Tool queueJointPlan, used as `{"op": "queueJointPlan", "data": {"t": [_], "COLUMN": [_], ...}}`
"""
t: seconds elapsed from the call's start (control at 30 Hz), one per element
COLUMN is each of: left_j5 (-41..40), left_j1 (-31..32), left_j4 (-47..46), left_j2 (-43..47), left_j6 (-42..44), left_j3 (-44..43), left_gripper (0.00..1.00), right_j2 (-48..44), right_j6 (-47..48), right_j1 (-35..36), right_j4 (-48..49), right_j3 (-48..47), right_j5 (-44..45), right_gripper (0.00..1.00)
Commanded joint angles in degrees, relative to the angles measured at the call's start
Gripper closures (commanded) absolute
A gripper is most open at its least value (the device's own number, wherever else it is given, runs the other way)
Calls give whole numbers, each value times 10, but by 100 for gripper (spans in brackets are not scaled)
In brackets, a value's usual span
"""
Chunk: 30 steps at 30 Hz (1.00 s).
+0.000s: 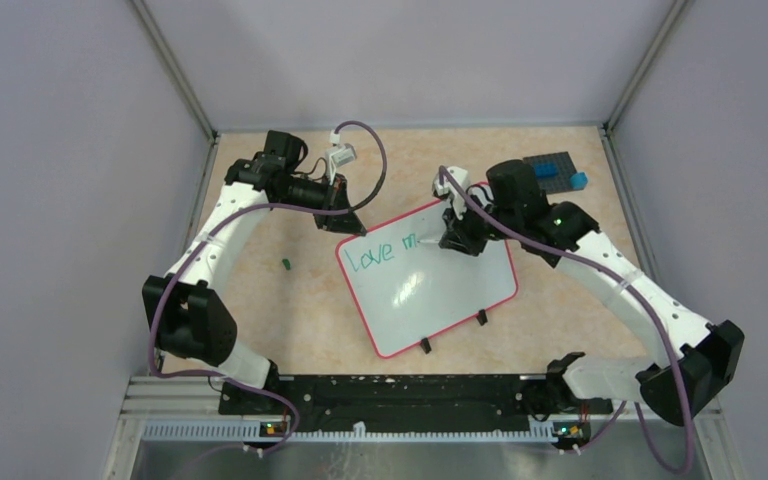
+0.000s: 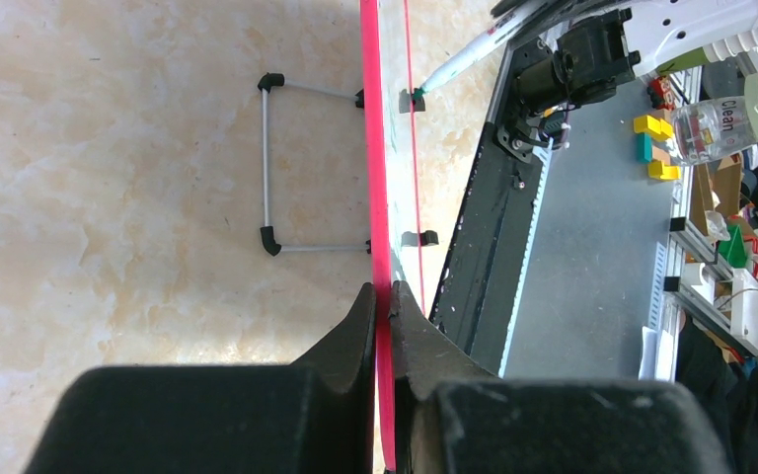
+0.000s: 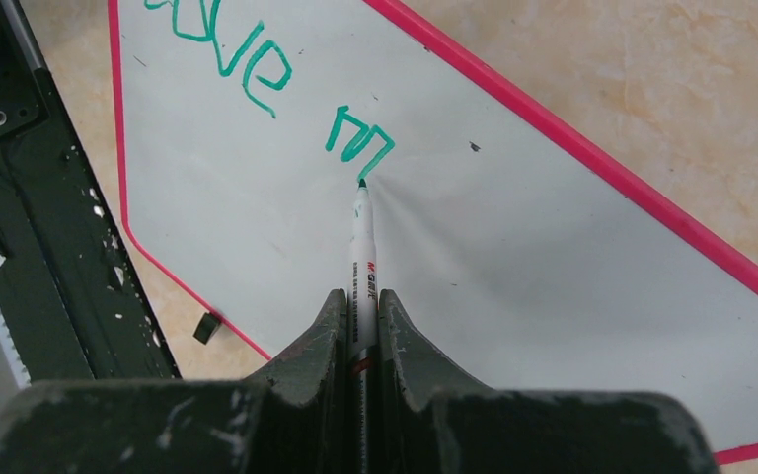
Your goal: Write a sentence on the whiteboard
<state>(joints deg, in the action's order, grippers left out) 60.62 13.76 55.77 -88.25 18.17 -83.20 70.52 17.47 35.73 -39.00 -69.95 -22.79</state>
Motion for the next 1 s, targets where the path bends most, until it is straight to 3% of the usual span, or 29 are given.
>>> {"op": "queueJointPlan", "data": {"t": [0.0, 0.5, 0.97], "left_j5": [1, 3, 2], "left_j1": [12, 12, 12], "left_j4": [10, 10, 9], "left_j2": [7, 7, 9], "left_j6": [10, 11, 13], "left_j3": [6, 4, 7], "left_gripper": [100, 100, 100], "right_j2": [-23, 3, 30], "right_j6": [-9, -8, -11], "right_j1": [-14, -16, -14], "right_j4": [16, 26, 34], "right_j3": [-37, -36, -47], "right_j5": [2, 47, 25], "right_gripper": [100, 100, 100]}}
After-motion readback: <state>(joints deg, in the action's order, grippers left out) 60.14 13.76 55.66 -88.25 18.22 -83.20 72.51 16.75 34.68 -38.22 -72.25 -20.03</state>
